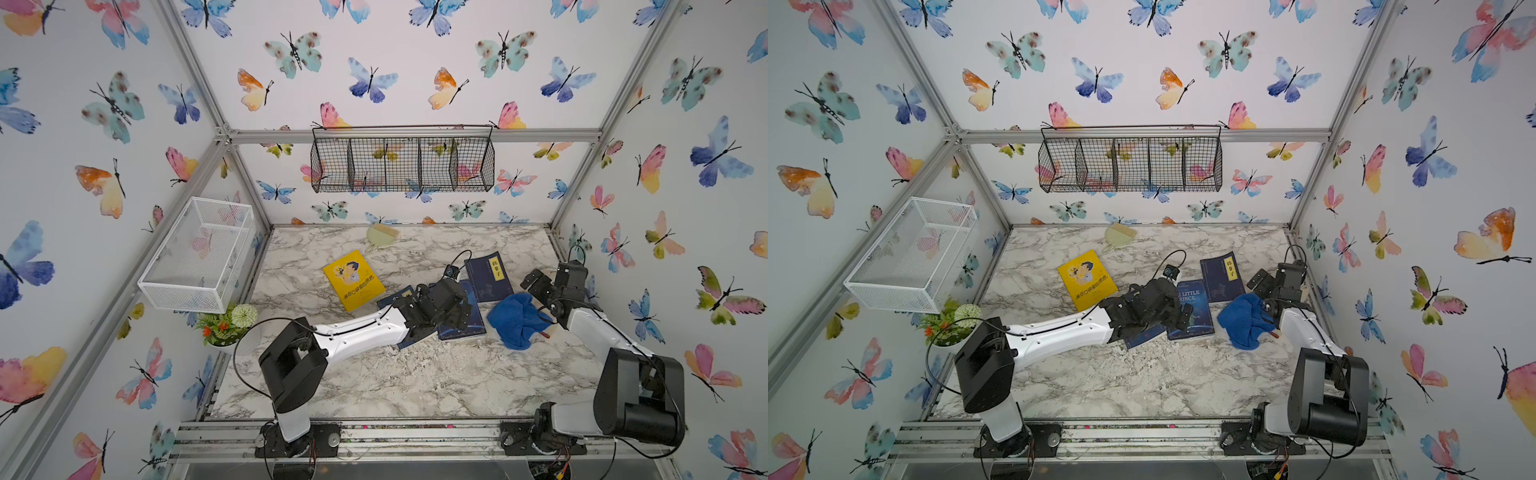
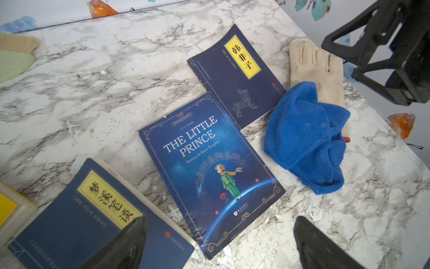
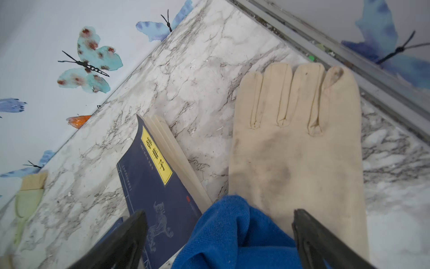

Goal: Wipe the cover of the book
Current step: Reset both arms

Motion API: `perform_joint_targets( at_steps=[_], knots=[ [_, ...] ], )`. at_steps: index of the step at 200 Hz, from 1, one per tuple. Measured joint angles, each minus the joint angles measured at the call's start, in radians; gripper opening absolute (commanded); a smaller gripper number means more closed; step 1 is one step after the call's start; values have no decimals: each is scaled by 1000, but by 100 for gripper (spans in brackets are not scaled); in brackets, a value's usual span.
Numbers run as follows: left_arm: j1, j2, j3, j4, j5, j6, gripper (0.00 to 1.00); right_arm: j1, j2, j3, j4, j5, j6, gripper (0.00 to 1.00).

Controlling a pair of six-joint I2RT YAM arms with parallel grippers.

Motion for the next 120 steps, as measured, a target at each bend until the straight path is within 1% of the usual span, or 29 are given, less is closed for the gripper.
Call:
perform_joint_targets(
  at_steps=[21, 50, 59, 73, 98, 120],
  knots=[
    [27, -2, -31, 7, -9, -6, 98, 29, 13, -73, 171, 85, -105, 99],
    [58, -2, -61, 7, -23, -15, 98, 41, 63, -183, 362, 169, -172, 99],
    [65, -2, -64, 7, -27, -20, 98, 63, 85, -219, 424, 212, -193, 99],
    [71, -2, -68, 8, -33, -31, 98, 102, 112, -289, 553, 244, -230, 99],
    [85, -2, -71, 8, -38, -47, 98, 190, 126, -415, 754, 258, -331, 99],
    [102, -5, -82, 9, -45, -60, 98, 229, 138, -451, 875, 247, -395, 99]
  ],
)
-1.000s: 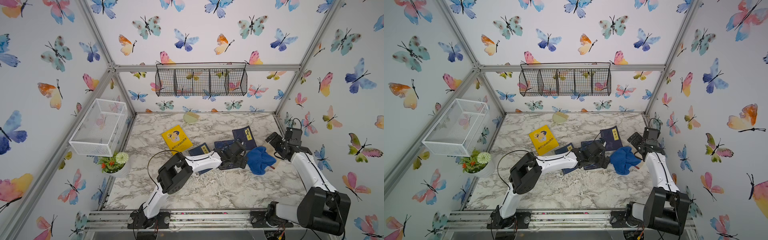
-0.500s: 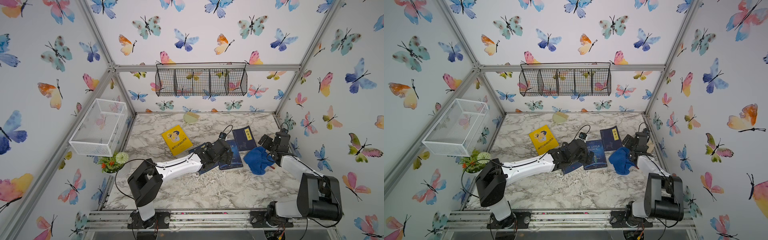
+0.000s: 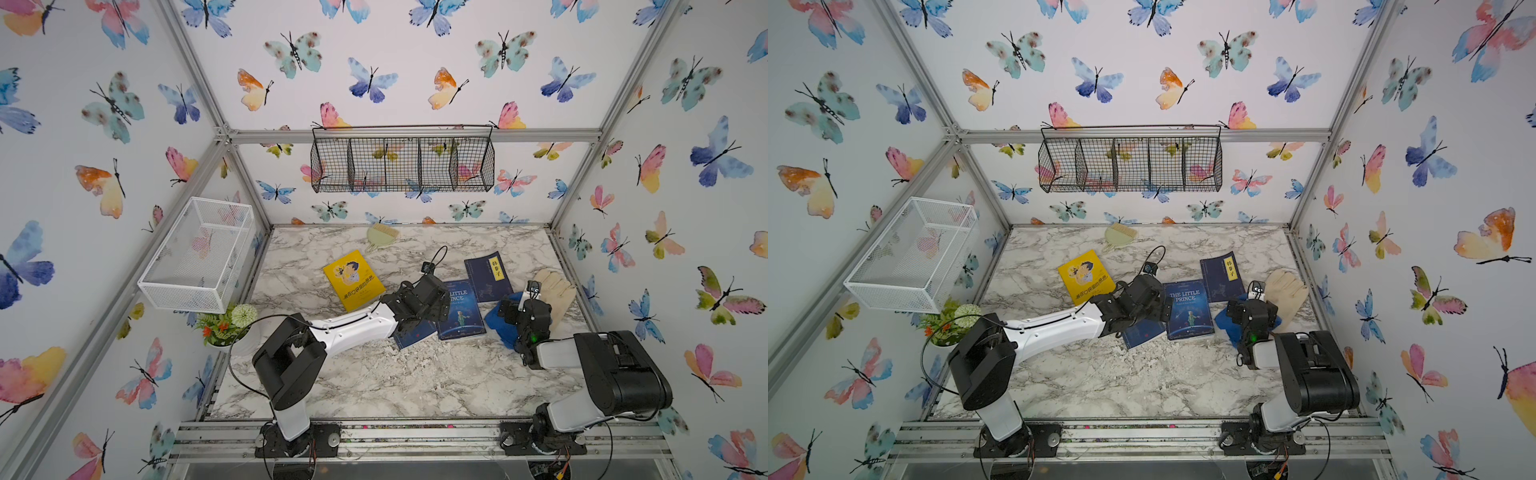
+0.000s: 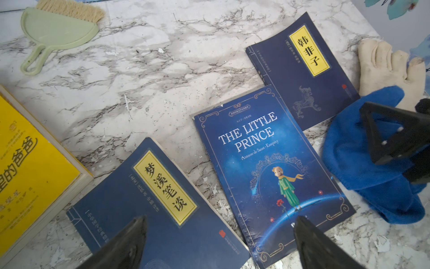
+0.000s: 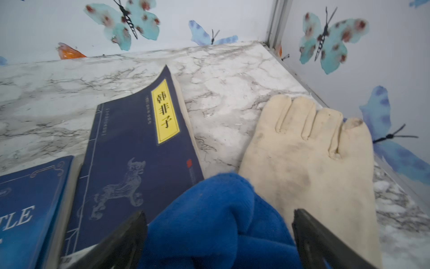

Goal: Wipe the cover of the book
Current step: Reset both arms

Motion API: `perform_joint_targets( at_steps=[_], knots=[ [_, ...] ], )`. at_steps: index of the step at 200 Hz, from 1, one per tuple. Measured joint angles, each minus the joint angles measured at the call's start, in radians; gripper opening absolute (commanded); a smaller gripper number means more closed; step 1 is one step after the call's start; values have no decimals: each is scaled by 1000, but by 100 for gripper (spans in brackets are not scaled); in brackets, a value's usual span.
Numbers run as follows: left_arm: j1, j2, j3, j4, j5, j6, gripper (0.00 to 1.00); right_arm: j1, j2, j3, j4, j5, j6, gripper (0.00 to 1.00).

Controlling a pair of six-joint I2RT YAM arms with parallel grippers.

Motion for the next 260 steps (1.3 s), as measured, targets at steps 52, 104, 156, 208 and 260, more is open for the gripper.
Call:
perform_joint_targets(
  at_steps=[52, 104, 156, 208, 260],
  knots=[
    [94, -66, -93, 19, -14, -29, 98, 17, 41, -64, 230, 8, -61, 99],
    [277, -291, -296, 140, -48, -17, 98, 19, 41, -67, 288, 14, -78, 99],
    [528, -449, -521, 346, -193, 116, 98, 20, 42, -67, 292, 15, -79, 99],
    [629, -473, -817, 659, -243, 308, 98, 20, 42, -67, 290, 16, -79, 99],
    [653, -455, -1034, 1107, -231, 493, 98, 20, 42, -67, 289, 16, -79, 99]
  ],
)
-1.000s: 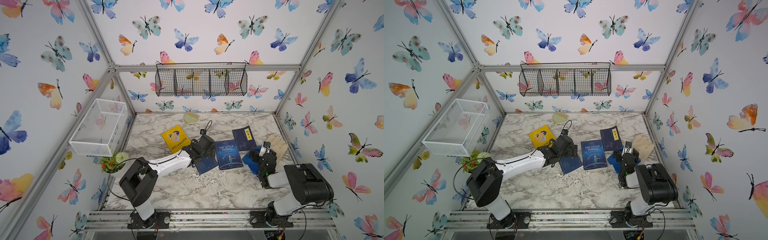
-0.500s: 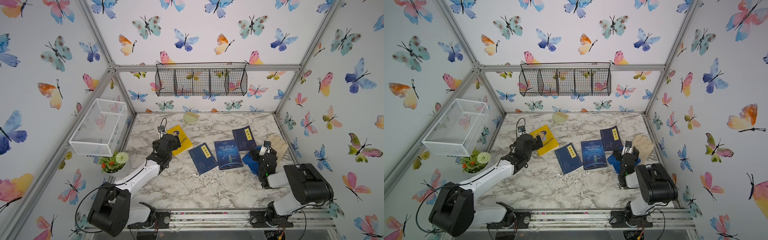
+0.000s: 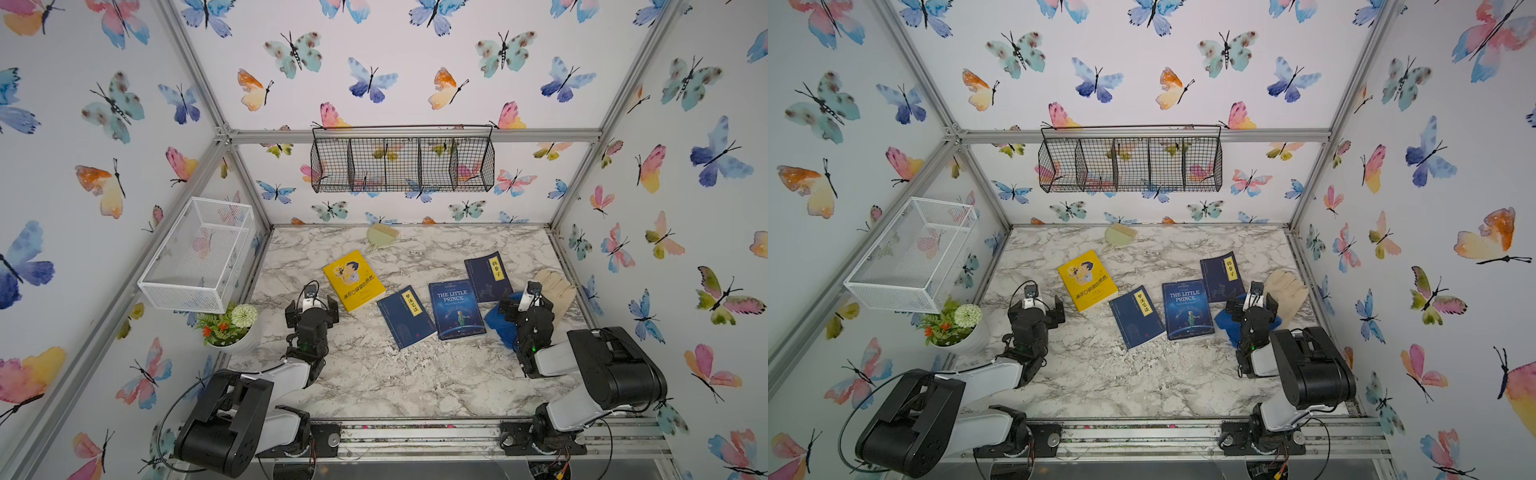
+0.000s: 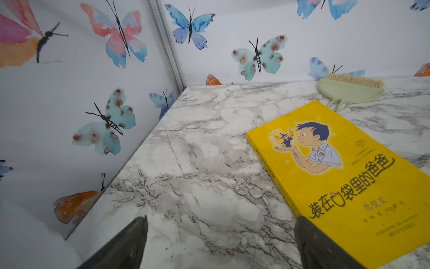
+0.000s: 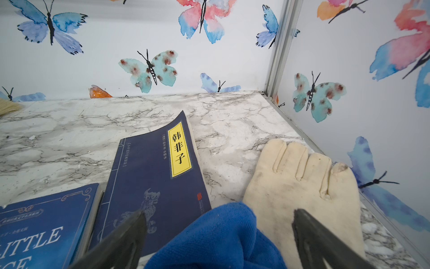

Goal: Wipe the cover of the book
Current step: Reset both arms

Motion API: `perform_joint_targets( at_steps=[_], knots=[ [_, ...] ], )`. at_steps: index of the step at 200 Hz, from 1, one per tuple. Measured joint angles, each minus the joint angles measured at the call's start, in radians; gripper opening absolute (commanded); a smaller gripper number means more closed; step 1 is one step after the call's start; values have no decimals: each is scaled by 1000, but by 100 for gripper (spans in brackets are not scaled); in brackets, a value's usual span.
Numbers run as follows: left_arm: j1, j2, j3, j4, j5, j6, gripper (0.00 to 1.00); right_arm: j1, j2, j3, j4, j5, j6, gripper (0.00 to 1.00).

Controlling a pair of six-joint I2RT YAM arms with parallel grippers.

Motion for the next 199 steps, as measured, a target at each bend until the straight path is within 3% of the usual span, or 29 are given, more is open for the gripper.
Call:
perform_joint_targets(
  at_steps=[23, 58, 114, 199],
  knots=[
    [66, 92, -95, 230, 42, 10, 98, 0, 0, 0, 0, 0, 0, 99],
    [138, 158, -142, 400, 131, 0, 98, 0, 0, 0, 0, 0, 0, 99],
    [152, 167, -73, 410, 251, 2, 98, 0, 0, 0, 0, 0, 0, 99],
    [152, 167, -73, 410, 264, 2, 98, 0, 0, 0, 0, 0, 0, 99]
  ],
)
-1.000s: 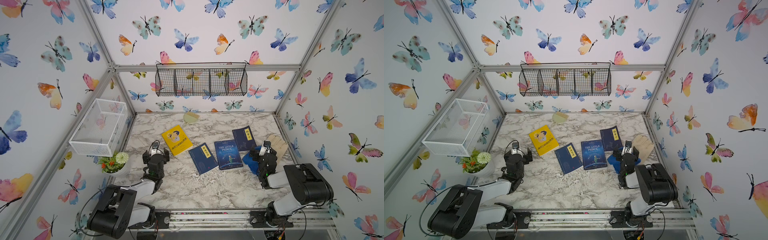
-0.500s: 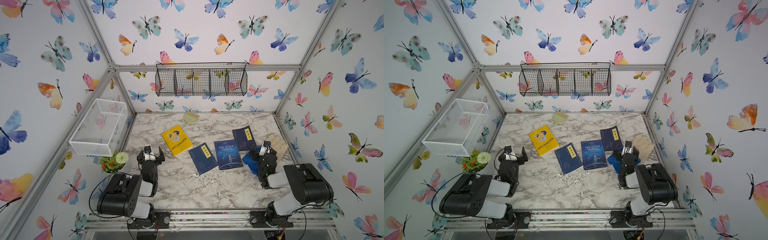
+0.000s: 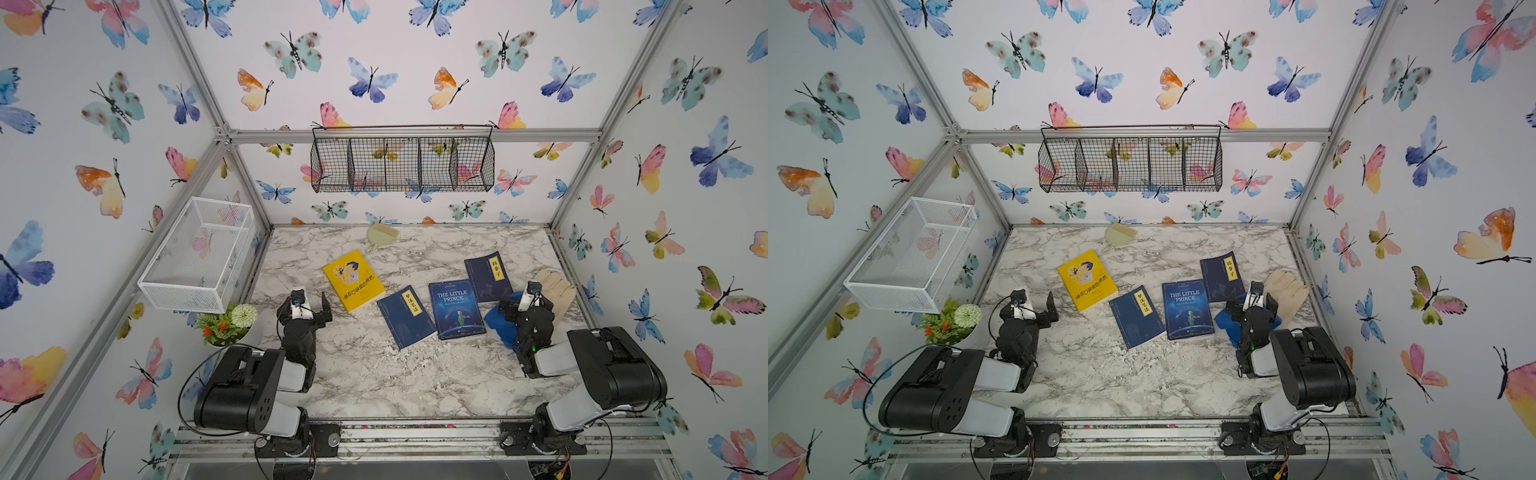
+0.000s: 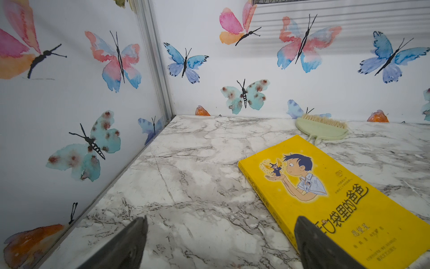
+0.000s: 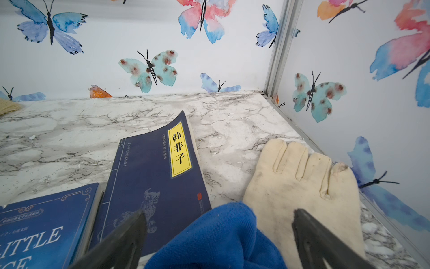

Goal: Wipe the cover of the book
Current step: Reset both arms

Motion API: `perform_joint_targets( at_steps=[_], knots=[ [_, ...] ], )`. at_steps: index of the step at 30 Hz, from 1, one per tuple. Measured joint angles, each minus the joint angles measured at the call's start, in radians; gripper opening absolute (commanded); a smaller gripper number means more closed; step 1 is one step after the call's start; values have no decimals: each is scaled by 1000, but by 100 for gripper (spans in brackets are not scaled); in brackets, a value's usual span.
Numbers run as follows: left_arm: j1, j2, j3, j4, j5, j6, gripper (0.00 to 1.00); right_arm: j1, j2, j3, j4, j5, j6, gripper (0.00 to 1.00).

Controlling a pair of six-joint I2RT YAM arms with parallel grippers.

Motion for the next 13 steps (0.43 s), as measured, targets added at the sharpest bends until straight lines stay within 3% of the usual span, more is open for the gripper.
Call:
perform_joint_targets(
  at_steps=[13],
  knots=[
    [6, 0, 2, -7, 13, -1, 98, 0, 0, 0, 0, 0, 0, 99]
  ],
)
